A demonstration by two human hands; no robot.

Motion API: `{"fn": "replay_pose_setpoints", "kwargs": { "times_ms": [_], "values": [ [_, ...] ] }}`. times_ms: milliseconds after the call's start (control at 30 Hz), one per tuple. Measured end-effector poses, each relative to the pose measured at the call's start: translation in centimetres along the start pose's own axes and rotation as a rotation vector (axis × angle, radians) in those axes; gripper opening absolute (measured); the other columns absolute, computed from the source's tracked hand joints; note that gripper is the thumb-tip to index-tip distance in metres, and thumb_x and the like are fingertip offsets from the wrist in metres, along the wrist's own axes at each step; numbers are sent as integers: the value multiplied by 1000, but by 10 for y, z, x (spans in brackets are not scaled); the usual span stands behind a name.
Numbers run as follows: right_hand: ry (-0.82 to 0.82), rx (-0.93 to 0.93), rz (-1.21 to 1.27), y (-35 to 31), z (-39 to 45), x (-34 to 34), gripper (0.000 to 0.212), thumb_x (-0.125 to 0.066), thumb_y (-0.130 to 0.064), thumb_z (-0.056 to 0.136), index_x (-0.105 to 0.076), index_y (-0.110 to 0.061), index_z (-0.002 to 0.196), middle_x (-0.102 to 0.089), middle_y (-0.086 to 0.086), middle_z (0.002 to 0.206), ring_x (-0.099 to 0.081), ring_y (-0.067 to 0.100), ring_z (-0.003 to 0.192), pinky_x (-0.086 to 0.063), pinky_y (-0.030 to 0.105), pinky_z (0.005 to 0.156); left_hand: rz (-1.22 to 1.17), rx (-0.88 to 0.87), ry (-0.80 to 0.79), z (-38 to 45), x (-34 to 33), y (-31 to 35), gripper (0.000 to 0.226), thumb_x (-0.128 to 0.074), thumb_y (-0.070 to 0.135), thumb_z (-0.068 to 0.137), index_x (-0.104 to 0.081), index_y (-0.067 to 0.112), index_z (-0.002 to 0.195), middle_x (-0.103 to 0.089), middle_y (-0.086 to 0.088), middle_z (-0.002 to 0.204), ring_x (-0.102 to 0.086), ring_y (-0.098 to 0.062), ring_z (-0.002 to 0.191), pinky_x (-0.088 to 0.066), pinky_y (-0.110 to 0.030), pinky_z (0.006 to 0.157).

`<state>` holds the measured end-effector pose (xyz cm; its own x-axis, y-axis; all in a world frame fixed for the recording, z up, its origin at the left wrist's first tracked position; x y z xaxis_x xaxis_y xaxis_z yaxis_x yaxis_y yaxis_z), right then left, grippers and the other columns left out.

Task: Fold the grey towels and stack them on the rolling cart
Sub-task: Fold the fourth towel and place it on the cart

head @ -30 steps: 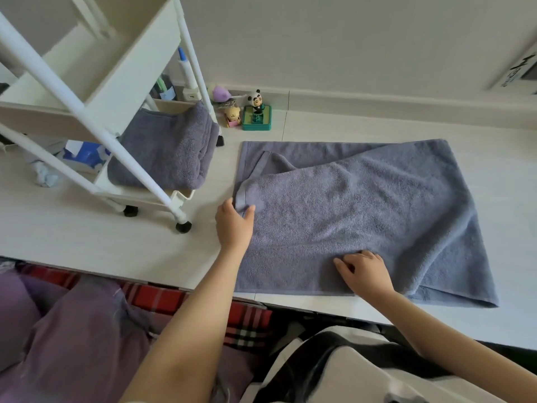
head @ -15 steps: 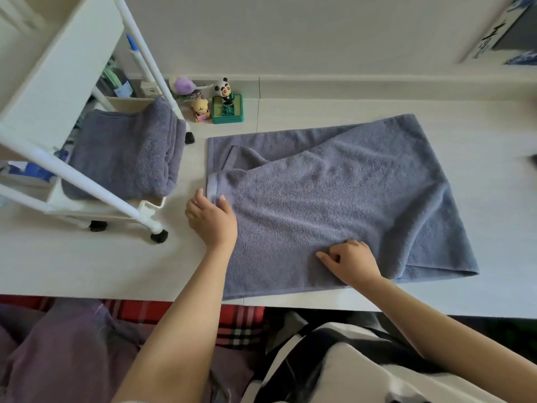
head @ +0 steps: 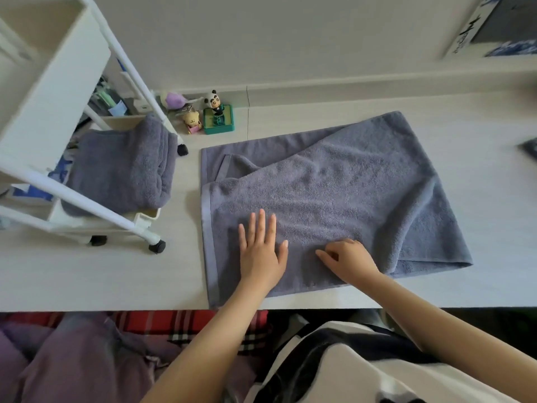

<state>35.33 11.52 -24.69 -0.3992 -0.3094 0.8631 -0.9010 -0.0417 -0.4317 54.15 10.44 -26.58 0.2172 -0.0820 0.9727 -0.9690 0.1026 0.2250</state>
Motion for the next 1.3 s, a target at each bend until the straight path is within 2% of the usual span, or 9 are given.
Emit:
{"fn": "replay_pose_setpoints", "kwargs": {
  "times_ms": [133,233,367,467,700,800,933,1100,1300],
  "values": [
    [216,50,166,12,-22,22,18,-58,-27,89,-67,-12,83,-64,3,77,-57,28,81,-47,35,72,84,-106,-55,-7,-11,19,66,-26,48,92,-22,16,149,-17,-8,156,-17,-28,145,-6,-49,114],
    [422,-46,260,30,-43,48,13,-58,-19,90,-67,-12,95,-61,2,86,-55,21,80,-45,31,71,46,-65,-79,0,-8,30,73,-10,54,89,-14,16,151,-5,-8,158,-1,-25,147,8,-45,117],
    [520,-515,583,80,-67,64,24,-49,-24,95,-53,-13,116,-49,3,111,-53,6,77,-42,21,66,-73,-214,-61,12,1,83,70,-9,50,90,-12,15,151,0,-7,158,10,-18,144,13,-40,116],
    [506,-829,831,115,-75,57,33,-42,-27,95,-43,-12,124,-47,10,123,-56,21,92,-50,38,82,-111,-313,-67,23,-8,123,67,-15,47,92,-19,13,150,-9,-9,158,3,-19,145,8,-40,116],
    [636,-957,1378,133,-82,58,28,-39,-24,99,-41,-17,126,-52,-4,99,-58,21,98,-51,39,90,23,-377,-108,28,-35,133,61,-23,46,95,-31,12,145,-30,-10,152,-24,-24,143,-9,-46,114],
    [714,-871,1304,140,-83,63,27,-40,-24,100,-44,-22,126,-50,-8,114,-50,15,112,-45,35,99,52,-372,-105,29,-35,135,61,-25,45,95,-33,11,145,-32,-11,151,-27,-24,142,-12,-46,114],
    [641,-764,1296,145,-79,62,30,-42,-25,98,-53,-22,126,-52,-10,119,-47,11,115,-41,25,91,92,-375,-114,29,-35,137,60,-28,43,94,-36,12,144,-35,-12,150,-31,-26,140,-17,-47,113],
    [807,-914,1156,192,-101,83,34,-41,-21,98,-57,-12,127,-58,0,125,-50,12,111,-39,26,95,121,-364,-121,30,-38,138,59,-27,42,94,-34,13,145,-33,-11,151,-30,-26,141,-15,-47,113],
    [617,-863,871,209,-105,82,31,-53,-19,90,-58,-17,120,-55,3,118,-56,16,98,-45,28,83,134,-350,-144,30,-39,139,60,-26,43,93,-35,12,144,-33,-12,151,-29,-26,141,-13,-46,114]
  ]
}}
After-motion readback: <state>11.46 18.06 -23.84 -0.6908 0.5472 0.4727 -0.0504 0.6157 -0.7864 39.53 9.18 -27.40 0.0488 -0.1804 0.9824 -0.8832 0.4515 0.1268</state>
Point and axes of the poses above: each hand's wrist, its own z-axis towards the middle knuckle, its own x-axis out of the back of the hand, y = z × x, the point moved 5 cm from there along z, towards the middle knuckle
